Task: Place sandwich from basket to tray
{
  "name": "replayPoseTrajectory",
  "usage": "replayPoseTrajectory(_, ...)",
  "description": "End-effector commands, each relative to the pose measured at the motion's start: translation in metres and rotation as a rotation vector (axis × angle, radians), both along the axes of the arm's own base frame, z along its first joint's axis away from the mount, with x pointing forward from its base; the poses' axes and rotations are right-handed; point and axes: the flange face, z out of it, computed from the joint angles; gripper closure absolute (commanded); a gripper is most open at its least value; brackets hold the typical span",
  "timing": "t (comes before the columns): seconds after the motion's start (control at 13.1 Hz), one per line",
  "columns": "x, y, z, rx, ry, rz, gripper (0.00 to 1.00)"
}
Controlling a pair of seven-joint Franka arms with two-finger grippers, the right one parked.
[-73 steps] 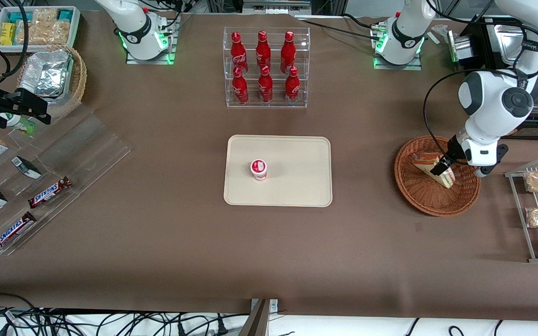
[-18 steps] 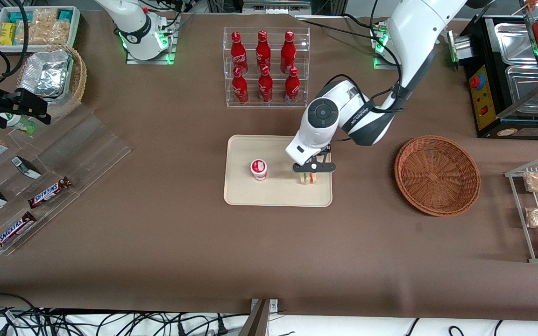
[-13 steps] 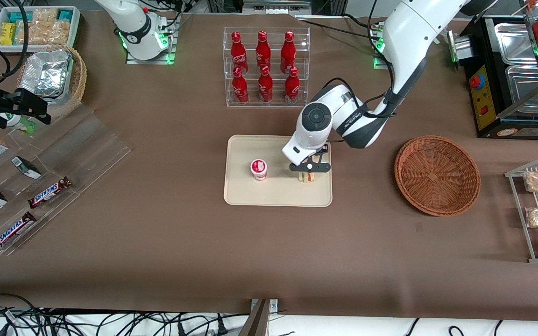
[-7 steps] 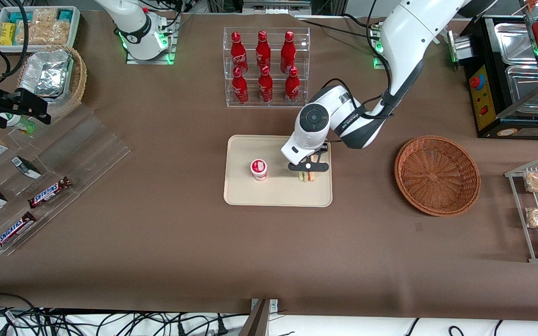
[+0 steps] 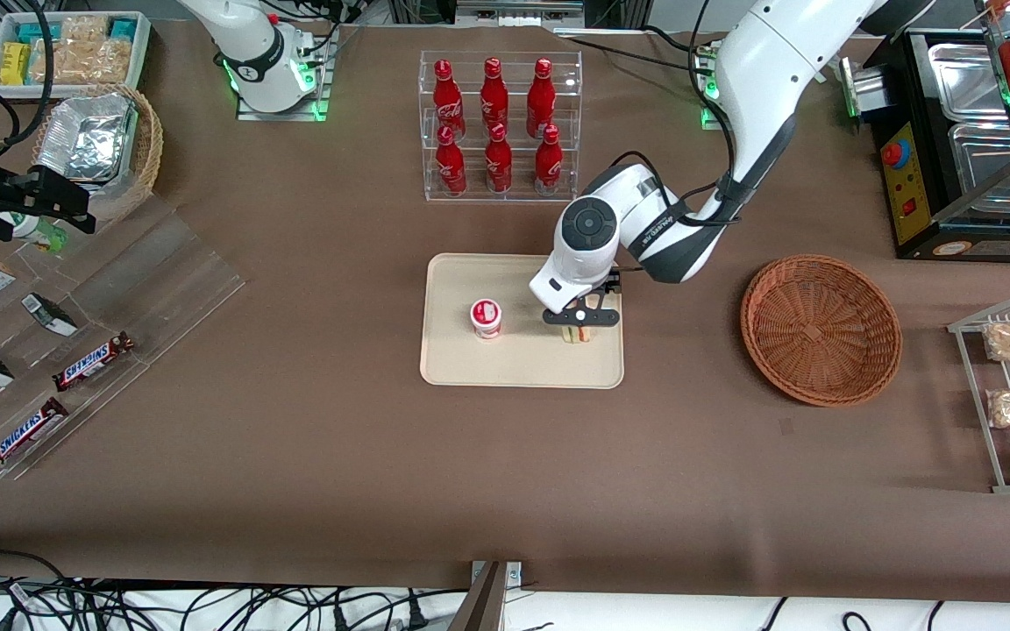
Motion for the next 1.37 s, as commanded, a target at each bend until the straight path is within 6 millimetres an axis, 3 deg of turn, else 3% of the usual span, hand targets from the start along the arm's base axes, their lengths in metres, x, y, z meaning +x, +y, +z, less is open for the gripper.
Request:
replayPoseTrajectory(0.0, 0.032, 0.025, 0.057, 0.045, -0.057, 0.092, 0.0)
replayPoseTrajectory(0.23, 0.074, 0.055, 0.117, 0.05, -0.085, 0.204, 0.0)
replayPoseTrajectory(0.38, 0.095, 0.077, 0.143, 0.047, -0.101, 0.258, 0.0)
replayPoseTrajectory(0.69, 0.113, 0.138, 0.19, 0.067, -0.14, 0.346, 0.0)
replayPoseTrajectory(0.99, 0.123, 0.178, 0.208, 0.074, -0.15, 0.405, 0.0)
replayPoseTrajectory(1.3, 0.125, 0.197, 0.218, 0.053, -0.143, 0.424, 0.0)
